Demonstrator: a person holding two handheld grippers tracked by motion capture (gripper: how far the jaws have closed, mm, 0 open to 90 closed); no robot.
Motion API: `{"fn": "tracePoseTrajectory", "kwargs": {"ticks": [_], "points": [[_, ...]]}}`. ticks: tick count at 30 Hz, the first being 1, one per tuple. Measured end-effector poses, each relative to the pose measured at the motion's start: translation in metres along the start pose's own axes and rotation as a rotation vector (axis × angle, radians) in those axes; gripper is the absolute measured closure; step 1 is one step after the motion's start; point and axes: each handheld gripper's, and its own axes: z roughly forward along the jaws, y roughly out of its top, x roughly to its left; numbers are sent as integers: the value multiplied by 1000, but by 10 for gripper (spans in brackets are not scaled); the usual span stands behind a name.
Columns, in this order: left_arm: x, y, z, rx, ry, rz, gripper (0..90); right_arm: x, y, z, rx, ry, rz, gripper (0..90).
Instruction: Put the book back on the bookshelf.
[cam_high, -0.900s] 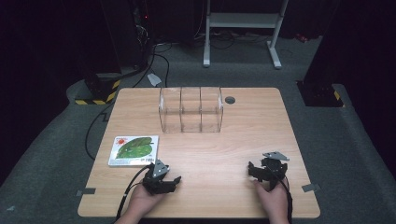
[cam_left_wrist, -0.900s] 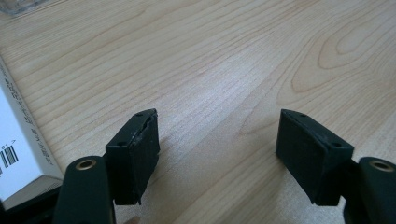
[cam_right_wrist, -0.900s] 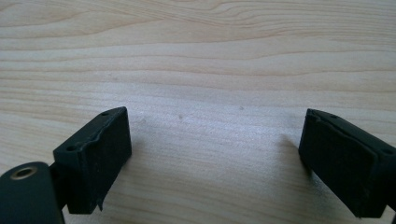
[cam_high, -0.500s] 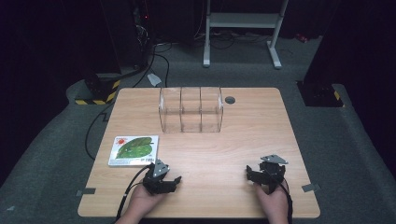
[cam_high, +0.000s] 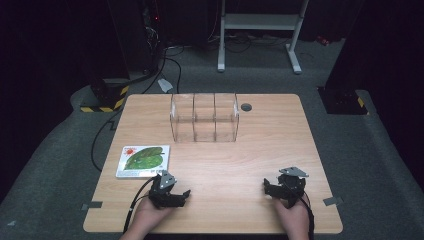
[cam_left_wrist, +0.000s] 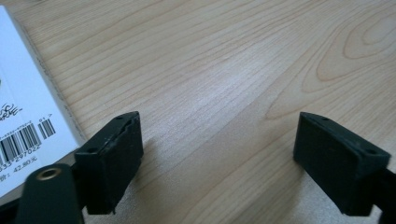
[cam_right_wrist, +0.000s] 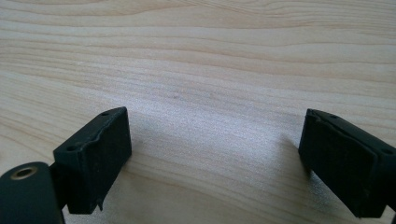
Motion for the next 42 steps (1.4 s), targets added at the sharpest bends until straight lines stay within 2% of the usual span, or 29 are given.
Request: {"fn": "tracePoseTrajectory", "kwargs": {"ticks": [3, 5, 7, 9, 13, 19, 21, 24, 26, 29, 33, 39, 42], "points": [[1, 2, -2, 28, -15, 5, 153, 0, 0, 0, -2, -1, 0, 92], [3, 3, -5, 21, -13, 16, 148, 0, 0, 0, -2, -2, 0, 94], [8, 5, -10, -2, -2, 11, 144, 0, 0, 0, -3, -3, -4, 97], [16, 5, -14, -23, 20, -5, 144, 0, 0, 0, -3, -3, -4, 98], [38, 3, -21, -23, 82, -37, 145, 0, 0, 0, -4, -3, -6, 98], [70, -3, -34, -55, 164, -114, 147, 0, 0, 0, -3, -3, -4, 98], [82, -6, -38, -50, 201, -136, 147, 0, 0, 0, -3, -2, -4, 98], [99, -13, -42, -52, 236, -194, 148, 0, 0, 0, -4, -2, -6, 99], [109, -17, -42, -34, 264, -207, 148, 0, 0, 0, -3, 0, -7, 101], [122, -23, -43, -19, 284, -248, 148, 1, 0, 0, -2, 1, -6, 101], [137, -31, -46, -28, 319, -307, 148, 1, 0, 0, -3, 1, -7, 101], [152, -40, -52, -40, 325, -372, 151, 1, 0, 0, -2, 2, -6, 101], [156, -43, -51, -40, 303, -409, 150, 1, 0, 0, -3, 2, -7, 101]]}}
